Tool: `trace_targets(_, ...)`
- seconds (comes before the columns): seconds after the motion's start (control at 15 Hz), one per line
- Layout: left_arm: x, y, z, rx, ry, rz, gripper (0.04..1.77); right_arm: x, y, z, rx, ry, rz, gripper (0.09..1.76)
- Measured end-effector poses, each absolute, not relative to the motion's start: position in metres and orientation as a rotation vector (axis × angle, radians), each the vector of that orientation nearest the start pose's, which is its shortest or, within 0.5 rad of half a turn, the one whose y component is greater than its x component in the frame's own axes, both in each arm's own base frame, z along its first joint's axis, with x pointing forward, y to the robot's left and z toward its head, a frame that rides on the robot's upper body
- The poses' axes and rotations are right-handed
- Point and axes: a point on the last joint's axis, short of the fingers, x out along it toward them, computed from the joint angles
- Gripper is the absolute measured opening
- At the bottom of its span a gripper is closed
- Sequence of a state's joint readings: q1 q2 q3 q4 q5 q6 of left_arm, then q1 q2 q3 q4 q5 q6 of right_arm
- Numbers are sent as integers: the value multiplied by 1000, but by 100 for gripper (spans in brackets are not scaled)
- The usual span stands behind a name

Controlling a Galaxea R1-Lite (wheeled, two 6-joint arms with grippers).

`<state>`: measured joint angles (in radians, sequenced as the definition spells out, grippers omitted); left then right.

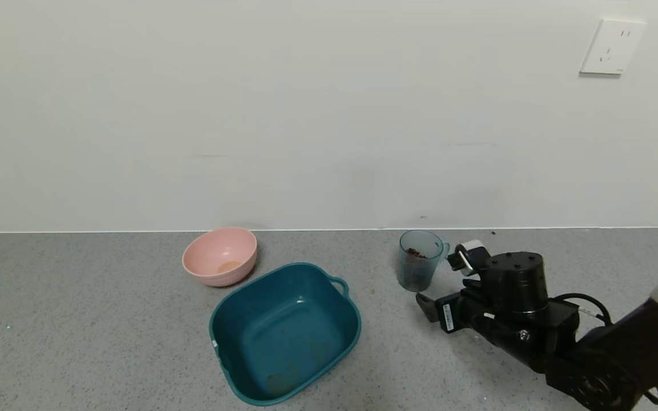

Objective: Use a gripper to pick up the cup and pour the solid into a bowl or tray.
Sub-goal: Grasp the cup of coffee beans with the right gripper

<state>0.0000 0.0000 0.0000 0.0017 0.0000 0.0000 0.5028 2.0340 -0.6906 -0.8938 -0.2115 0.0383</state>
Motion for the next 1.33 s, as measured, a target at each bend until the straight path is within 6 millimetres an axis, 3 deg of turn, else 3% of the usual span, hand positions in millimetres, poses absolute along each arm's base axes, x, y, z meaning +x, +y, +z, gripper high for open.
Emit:
trace_targets(0.6,-23,0,75,0,2,0,175,347,196,53,-77,354,134,171)
trace_targets(1.33,-23,0,75,0,2,0,175,368,223,44,-41,228,24,171)
